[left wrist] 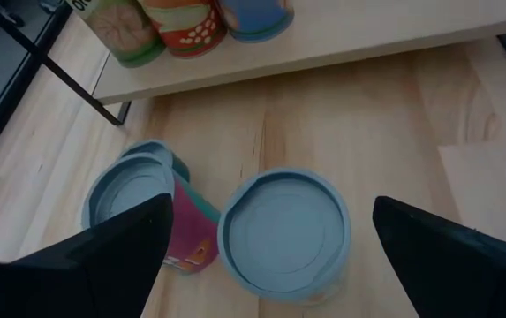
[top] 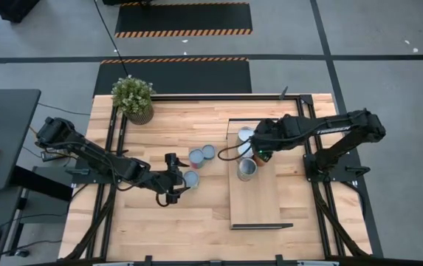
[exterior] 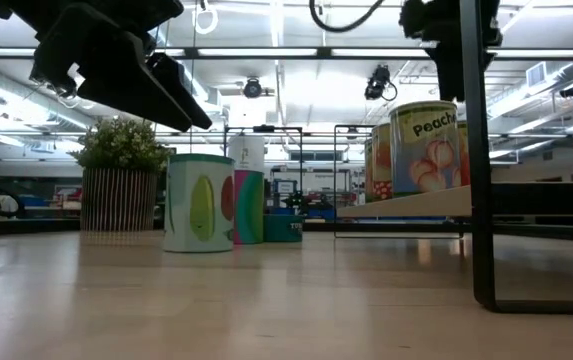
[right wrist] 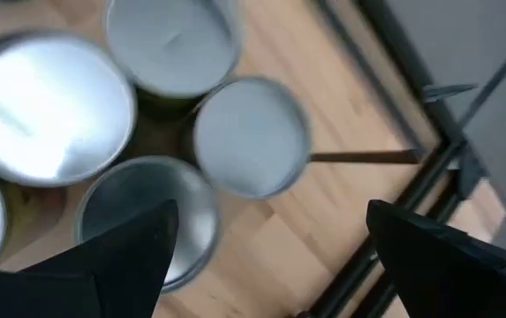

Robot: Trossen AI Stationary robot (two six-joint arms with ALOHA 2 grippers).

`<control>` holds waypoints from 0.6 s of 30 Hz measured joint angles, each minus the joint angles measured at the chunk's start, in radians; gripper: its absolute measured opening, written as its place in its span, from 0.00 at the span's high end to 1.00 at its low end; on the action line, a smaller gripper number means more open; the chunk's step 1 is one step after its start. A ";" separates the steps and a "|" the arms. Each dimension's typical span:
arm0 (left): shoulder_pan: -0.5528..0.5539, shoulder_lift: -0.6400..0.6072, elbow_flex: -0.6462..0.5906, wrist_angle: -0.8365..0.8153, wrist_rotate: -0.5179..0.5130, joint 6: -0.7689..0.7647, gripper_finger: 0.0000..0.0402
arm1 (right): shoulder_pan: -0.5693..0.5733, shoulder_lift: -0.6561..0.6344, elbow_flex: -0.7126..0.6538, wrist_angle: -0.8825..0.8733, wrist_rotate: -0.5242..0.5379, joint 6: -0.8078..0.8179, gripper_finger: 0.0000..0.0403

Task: Pick and place cans onto a shelf
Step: Adjust the canned pineapple on the shelf

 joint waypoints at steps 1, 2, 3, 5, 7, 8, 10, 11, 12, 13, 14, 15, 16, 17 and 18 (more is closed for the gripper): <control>0.000 0.000 0.000 0.000 0.000 -0.001 0.01 | -0.001 0.000 -0.015 0.016 -0.019 -0.007 0.07; 0.000 0.000 0.000 0.000 0.000 -0.003 0.01 | -0.001 0.001 -0.030 0.037 -0.036 -0.011 0.07; -0.001 0.000 0.000 0.000 0.000 -0.003 0.01 | -0.001 0.002 -0.043 0.049 -0.045 -0.015 0.07; -0.001 0.000 0.000 0.000 0.000 -0.003 0.01 | -0.001 0.002 -0.062 0.058 -0.044 -0.014 0.07; -0.001 0.000 0.000 0.000 0.001 -0.003 0.01 | -0.001 0.002 -0.075 0.075 -0.042 -0.014 0.07; -0.001 0.000 0.000 0.000 0.001 -0.003 0.01 | -0.001 0.002 -0.083 0.085 -0.042 -0.017 0.07; -0.001 0.000 0.000 0.000 0.001 -0.003 0.01 | -0.002 0.002 -0.093 0.092 -0.041 -0.032 0.07; -0.001 0.000 0.000 0.000 0.001 -0.003 0.01 | -0.007 0.002 -0.099 0.096 -0.040 -0.037 0.07; -0.001 0.000 0.000 0.000 0.001 -0.003 0.01 | -0.011 0.002 -0.104 0.097 -0.042 -0.039 0.07; -0.001 0.000 0.000 0.000 0.001 -0.003 0.01 | -0.016 0.002 -0.107 0.097 -0.048 -0.039 0.07; -0.001 0.000 0.000 0.000 0.001 -0.003 0.01 | -0.019 0.002 -0.111 0.101 -0.057 -0.040 0.07; -0.001 0.000 0.000 0.000 0.003 -0.003 0.01 | -0.021 0.002 -0.118 0.110 -0.063 -0.043 0.07; -0.001 0.001 0.000 0.000 0.005 -0.003 0.01 | -0.020 0.002 -0.125 0.121 -0.070 -0.044 0.07; -0.001 0.001 0.000 0.000 0.008 -0.003 0.01 | -0.019 0.002 -0.130 0.132 -0.080 -0.046 0.07; -0.001 0.001 0.000 -0.001 0.009 -0.003 0.01 | -0.016 0.001 -0.134 0.140 -0.094 -0.047 0.07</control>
